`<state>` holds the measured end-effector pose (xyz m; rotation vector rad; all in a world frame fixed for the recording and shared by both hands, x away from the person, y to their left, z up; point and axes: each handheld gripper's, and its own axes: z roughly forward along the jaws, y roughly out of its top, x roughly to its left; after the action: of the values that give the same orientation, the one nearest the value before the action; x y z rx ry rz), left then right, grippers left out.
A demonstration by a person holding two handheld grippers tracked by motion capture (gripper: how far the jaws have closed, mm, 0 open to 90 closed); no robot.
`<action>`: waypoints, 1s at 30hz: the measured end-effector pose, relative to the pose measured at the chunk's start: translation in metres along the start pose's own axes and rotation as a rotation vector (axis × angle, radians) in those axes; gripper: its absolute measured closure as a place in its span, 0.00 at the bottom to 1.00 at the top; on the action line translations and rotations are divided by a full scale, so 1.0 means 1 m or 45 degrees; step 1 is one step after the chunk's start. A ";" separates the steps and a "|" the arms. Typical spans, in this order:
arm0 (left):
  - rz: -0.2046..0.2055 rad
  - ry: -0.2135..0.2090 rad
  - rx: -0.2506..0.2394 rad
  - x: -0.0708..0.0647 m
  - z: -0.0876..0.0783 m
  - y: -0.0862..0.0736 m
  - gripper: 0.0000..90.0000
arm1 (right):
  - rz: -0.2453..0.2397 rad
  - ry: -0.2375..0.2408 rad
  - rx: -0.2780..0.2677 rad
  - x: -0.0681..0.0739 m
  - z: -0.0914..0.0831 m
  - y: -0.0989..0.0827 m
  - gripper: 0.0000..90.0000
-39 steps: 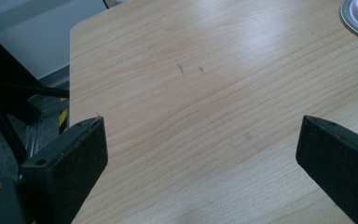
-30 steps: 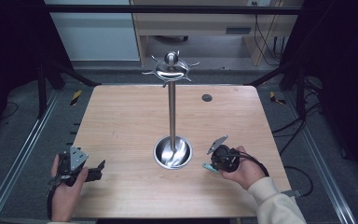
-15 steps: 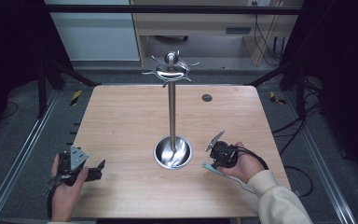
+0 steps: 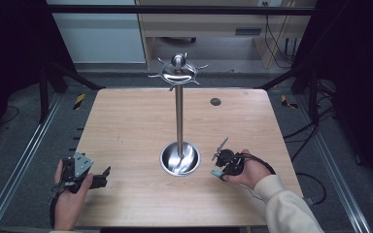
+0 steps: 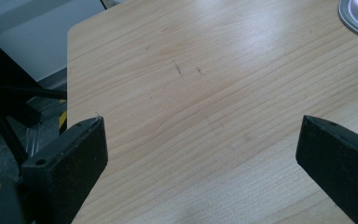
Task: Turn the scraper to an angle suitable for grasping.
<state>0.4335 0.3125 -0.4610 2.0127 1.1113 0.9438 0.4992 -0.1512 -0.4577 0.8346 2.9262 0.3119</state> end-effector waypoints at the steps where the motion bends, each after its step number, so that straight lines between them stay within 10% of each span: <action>1: 0.000 0.000 0.000 0.000 0.000 0.000 0.02 | 0.000 0.000 0.000 0.000 0.000 0.000 0.76; 30: 0.000 0.007 0.001 0.001 -0.001 0.000 0.02 | 0.011 -0.001 0.018 -0.002 0.010 0.006 0.81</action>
<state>0.4330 0.3136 -0.4603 2.0119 1.1146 0.9493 0.5058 -0.1456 -0.4660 0.8492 2.9283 0.2919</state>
